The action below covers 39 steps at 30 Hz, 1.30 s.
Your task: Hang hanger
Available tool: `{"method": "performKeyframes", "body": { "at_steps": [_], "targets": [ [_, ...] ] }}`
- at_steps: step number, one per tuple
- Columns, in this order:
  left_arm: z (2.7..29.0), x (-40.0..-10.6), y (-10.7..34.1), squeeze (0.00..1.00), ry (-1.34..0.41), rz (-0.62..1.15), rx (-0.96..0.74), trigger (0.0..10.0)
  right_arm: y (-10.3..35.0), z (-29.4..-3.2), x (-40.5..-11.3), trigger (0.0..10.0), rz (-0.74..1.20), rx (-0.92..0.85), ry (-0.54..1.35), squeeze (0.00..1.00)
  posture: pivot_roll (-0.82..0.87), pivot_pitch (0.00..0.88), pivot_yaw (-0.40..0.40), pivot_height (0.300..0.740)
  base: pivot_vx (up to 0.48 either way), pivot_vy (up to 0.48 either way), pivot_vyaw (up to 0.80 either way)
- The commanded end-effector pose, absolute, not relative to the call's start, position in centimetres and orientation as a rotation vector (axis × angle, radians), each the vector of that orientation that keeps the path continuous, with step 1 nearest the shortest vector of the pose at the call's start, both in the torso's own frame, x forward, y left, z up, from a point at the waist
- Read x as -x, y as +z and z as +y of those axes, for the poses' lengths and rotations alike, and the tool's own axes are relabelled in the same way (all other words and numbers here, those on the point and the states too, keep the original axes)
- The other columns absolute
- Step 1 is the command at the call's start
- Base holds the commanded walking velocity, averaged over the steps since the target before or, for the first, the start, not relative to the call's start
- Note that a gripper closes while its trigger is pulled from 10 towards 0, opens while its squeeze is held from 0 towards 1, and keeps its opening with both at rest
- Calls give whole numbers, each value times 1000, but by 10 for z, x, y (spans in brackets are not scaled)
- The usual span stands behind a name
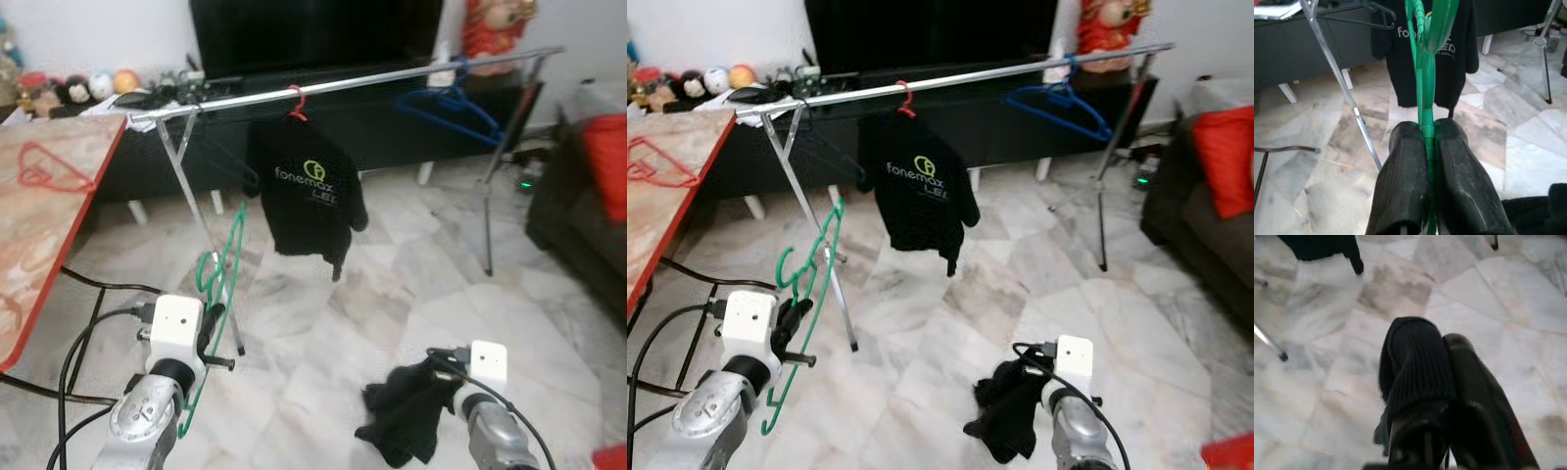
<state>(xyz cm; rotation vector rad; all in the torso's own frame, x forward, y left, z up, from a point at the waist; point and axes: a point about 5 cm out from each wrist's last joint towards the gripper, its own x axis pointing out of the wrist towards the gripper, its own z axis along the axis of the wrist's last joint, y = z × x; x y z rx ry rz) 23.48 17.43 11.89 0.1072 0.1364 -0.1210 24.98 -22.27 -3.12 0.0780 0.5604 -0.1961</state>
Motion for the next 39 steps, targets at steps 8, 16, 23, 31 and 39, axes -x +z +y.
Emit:
{"method": "performKeyframes", "body": {
  "at_steps": [8,16,23,31,39],
  "targets": [
    [175,-234,120,0,-120,138,-97,10000,-25,-223,-258,10000,525,-74,-191,0,19,0,9,740,-327,0,0],
    [166,-236,120,0,-205,184,-118,10000,-10,-228,-272,10000,475,64,-143,0,21,0,9,740,-30,0,0],
    [150,-235,117,0,-385,257,-169,10000,47,-253,-315,10000,308,139,-117,0,15,0,9,740,0,0,0],
    [142,-236,116,0,-557,367,-276,10000,74,-234,-340,10000,246,309,56,0,17,0,11,740,0,0,0],
    [135,-233,120,0,-833,431,-400,10000,82,-195,-354,10000,282,649,319,0,18,0,9,740,0,0,0]
  ]
}}
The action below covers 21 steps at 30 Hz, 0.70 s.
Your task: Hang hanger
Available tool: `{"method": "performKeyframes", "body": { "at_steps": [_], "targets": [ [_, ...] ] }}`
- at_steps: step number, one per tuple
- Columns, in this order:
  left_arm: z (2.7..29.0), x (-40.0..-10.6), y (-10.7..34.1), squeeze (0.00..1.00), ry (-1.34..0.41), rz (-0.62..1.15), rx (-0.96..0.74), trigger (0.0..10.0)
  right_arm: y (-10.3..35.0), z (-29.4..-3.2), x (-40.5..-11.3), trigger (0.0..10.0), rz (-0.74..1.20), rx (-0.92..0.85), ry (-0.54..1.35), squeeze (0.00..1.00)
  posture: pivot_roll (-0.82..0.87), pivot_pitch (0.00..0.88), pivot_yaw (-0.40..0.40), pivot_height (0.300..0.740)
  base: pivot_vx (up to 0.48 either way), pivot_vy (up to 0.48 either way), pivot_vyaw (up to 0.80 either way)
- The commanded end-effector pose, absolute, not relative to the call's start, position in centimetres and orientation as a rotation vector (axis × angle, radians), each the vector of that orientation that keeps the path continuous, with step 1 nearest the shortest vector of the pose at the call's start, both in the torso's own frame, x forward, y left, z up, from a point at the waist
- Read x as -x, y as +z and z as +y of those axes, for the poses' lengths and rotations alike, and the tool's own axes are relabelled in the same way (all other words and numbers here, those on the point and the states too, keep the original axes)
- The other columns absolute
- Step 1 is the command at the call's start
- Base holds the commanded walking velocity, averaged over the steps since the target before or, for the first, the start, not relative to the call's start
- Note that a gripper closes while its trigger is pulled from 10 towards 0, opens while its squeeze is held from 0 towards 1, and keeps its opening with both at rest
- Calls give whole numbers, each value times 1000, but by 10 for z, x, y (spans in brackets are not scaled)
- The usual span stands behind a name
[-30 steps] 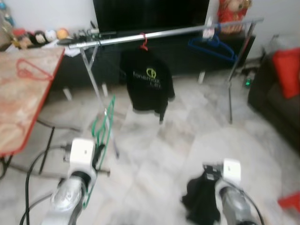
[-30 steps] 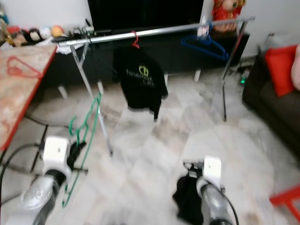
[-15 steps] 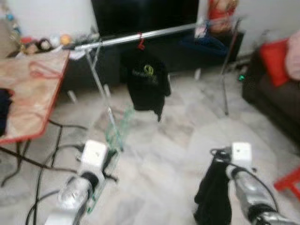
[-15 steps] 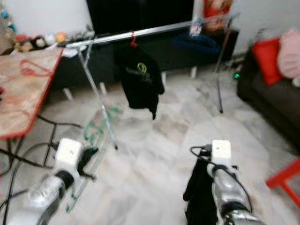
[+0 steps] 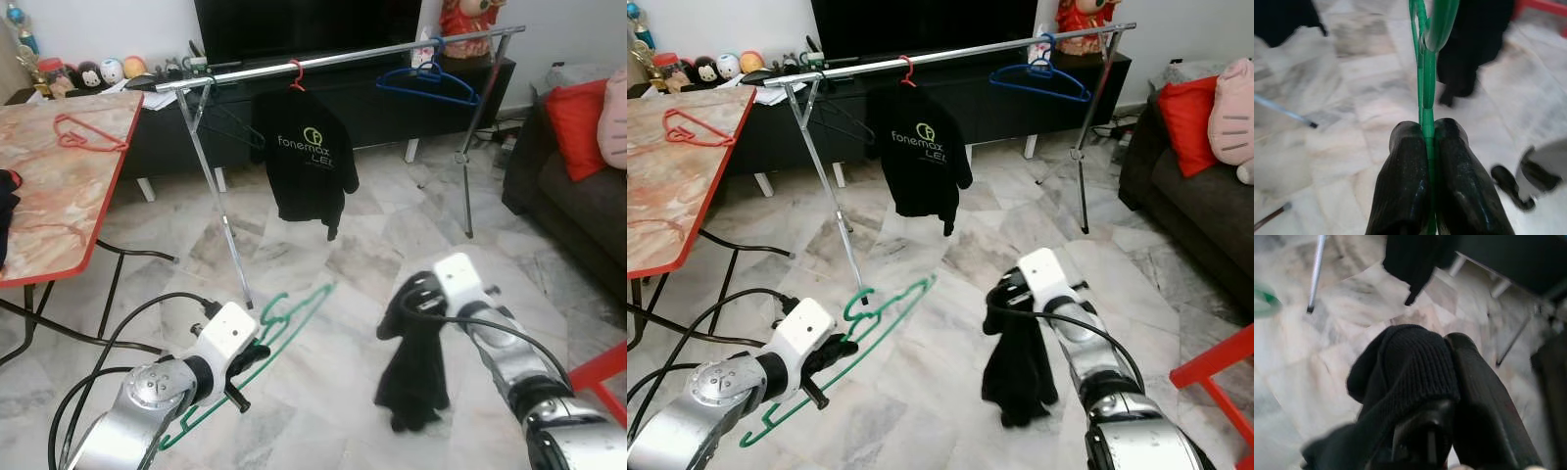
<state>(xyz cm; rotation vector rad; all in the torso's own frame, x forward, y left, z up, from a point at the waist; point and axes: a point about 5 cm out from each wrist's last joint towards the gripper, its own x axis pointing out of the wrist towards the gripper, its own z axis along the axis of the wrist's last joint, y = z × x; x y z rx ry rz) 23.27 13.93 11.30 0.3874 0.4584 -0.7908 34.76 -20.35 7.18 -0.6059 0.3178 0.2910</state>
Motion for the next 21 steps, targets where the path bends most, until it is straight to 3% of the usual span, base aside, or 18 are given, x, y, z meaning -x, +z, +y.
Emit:
{"method": "performKeyframes", "body": {
  "at_steps": [1,12,18,21],
  "targets": [
    [133,-233,120,0,-900,443,-428,10000,81,-187,-356,10000,292,733,371,0,18,0,9,740,0,0,0],
    [108,-222,128,0,-1167,451,-448,10000,85,-159,-364,10000,299,799,426,0,29,0,3,740,0,0,0],
    [102,-227,129,0,-1161,438,-471,10000,90,-154,-369,10000,297,798,400,0,34,0,3,740,0,0,0],
    [101,-236,126,0,-1070,444,-497,10000,93,-151,-371,10000,290,793,399,0,34,0,3,740,0,0,0]
  ]
}}
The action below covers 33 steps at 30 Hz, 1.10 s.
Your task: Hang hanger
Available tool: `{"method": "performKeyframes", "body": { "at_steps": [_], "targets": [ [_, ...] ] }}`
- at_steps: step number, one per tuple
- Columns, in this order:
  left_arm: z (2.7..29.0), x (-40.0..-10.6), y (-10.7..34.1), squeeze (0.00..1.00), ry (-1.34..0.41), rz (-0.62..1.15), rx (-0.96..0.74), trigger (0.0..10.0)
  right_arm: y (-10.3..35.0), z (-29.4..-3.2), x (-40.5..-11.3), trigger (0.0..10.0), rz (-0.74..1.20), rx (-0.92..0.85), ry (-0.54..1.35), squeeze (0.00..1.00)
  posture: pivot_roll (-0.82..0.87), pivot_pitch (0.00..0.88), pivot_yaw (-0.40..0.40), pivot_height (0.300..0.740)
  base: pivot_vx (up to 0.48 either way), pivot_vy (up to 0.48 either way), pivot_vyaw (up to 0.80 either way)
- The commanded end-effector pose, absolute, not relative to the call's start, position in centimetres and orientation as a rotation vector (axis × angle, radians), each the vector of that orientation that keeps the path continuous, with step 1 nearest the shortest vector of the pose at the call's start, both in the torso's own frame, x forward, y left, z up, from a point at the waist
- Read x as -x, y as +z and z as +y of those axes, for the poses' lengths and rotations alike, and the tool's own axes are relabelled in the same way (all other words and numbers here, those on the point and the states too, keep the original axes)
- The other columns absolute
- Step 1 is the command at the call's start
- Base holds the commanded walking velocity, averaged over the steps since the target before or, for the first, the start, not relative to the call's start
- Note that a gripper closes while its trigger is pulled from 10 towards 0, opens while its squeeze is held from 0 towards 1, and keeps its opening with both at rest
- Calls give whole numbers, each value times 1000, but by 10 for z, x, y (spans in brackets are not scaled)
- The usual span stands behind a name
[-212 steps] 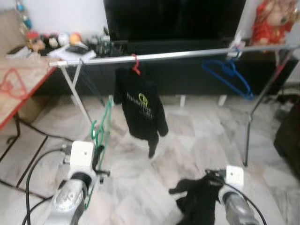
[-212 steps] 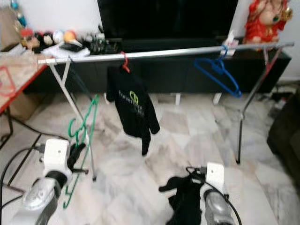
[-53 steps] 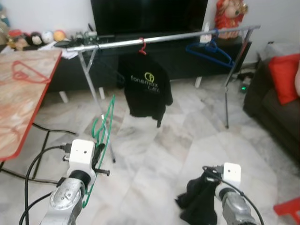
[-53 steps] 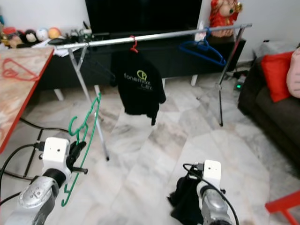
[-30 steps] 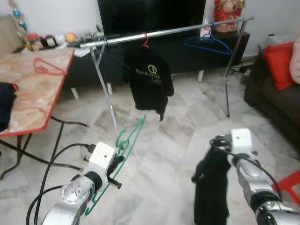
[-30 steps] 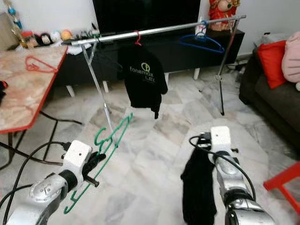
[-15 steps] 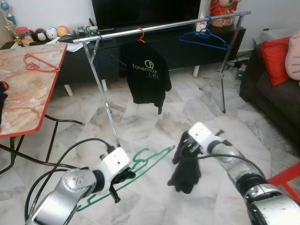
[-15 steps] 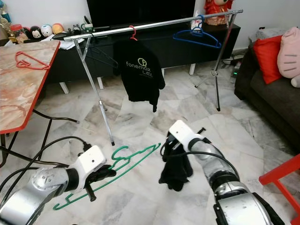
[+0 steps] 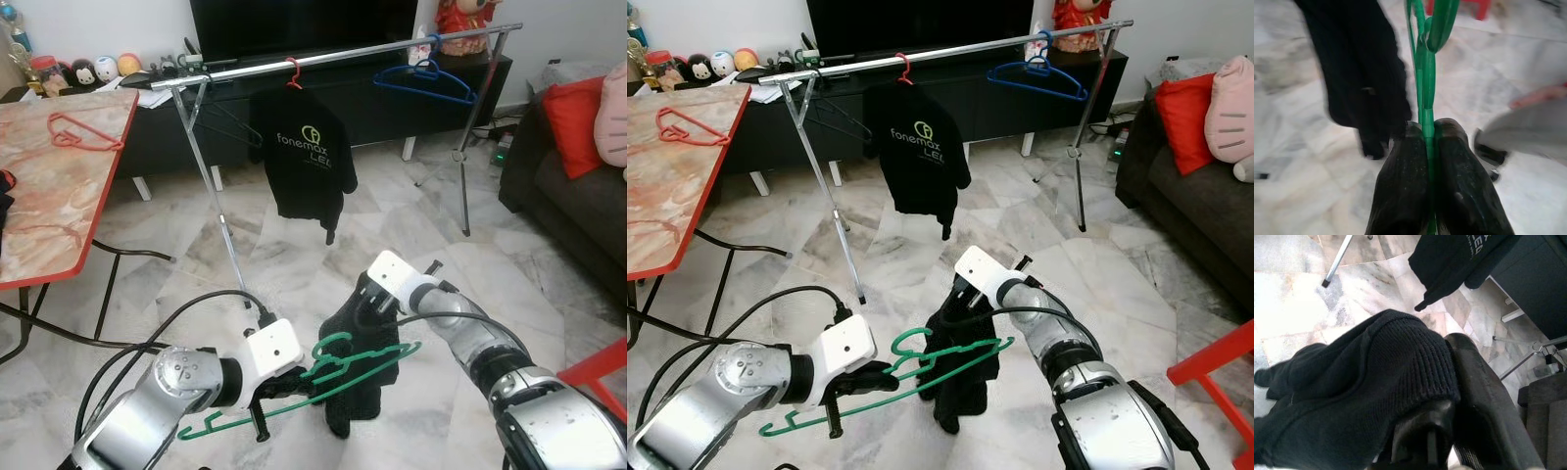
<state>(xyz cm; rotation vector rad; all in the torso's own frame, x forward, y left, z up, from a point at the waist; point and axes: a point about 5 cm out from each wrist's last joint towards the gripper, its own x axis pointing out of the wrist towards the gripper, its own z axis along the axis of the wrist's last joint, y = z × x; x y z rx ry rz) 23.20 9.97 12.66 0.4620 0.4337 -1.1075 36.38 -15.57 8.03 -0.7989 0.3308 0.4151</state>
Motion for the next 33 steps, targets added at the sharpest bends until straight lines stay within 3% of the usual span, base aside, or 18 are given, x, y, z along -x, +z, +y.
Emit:
{"method": "performKeyframes", "body": {
  "at_steps": [1,19,33],
  "targets": [
    [101,-238,124,0,-1051,451,-505,10000,93,-150,-372,10000,288,790,398,0,39,0,2,740,0,0,0],
    [110,-258,120,0,-763,509,-500,10000,102,-157,-377,10000,290,775,339,0,39,0,-3,740,0,0,0],
    [101,-242,130,0,-950,518,-523,10000,104,-162,-380,10000,321,763,294,0,43,0,-9,740,0,0,0]
  ]
}}
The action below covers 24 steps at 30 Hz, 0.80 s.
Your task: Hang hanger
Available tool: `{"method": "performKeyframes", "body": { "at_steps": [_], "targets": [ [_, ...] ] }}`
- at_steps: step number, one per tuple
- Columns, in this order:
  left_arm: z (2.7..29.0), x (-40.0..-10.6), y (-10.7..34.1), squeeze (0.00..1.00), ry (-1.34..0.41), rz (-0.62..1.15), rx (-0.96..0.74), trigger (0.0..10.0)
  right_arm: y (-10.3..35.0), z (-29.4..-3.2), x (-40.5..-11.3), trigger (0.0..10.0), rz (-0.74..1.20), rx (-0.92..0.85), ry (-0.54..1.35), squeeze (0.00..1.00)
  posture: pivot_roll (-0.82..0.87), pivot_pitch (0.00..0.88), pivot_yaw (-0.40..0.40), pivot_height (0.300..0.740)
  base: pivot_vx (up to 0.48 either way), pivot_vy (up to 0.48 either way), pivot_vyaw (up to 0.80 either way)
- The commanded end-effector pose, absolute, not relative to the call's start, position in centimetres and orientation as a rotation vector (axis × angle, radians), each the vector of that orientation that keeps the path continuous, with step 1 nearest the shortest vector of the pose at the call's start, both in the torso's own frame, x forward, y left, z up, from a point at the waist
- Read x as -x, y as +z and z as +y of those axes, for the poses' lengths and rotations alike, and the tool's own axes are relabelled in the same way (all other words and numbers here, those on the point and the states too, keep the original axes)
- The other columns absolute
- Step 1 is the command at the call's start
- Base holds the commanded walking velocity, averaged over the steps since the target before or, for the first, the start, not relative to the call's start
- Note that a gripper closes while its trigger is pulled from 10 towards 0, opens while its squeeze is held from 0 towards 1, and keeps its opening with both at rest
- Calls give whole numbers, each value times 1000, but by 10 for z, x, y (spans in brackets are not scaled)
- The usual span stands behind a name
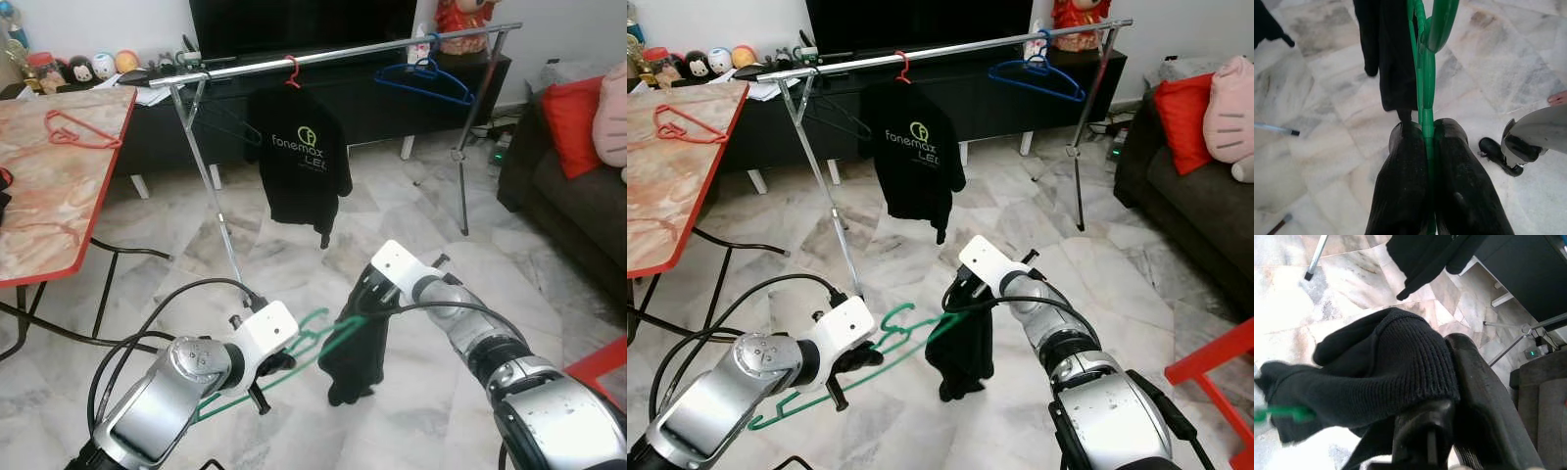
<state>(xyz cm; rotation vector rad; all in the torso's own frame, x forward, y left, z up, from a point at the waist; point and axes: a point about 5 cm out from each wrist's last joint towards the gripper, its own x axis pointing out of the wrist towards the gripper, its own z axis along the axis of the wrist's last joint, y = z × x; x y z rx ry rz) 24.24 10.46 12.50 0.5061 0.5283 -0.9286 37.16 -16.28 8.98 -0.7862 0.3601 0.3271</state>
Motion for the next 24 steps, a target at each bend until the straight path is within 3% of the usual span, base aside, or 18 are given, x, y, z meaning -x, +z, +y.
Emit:
{"method": "performKeyframes", "body": {
  "at_steps": [1,6,14,24],
  "targets": [
    [100,-244,131,0,-934,510,-516,10000,105,-161,-380,10000,323,755,291,0,48,0,-10,740,0,0,0],
    [98,-261,133,0,-799,480,-494,10000,107,-155,-382,10000,323,710,285,0,46,0,-9,740,0,0,0],
    [87,-265,132,0,-747,485,-466,10000,105,-152,-381,10000,330,677,290,0,46,0,-6,740,0,0,0],
    [99,-273,127,0,-579,516,-456,10000,109,-155,-383,10000,344,646,234,0,46,0,-4,740,0,0,0]
  ]
}}
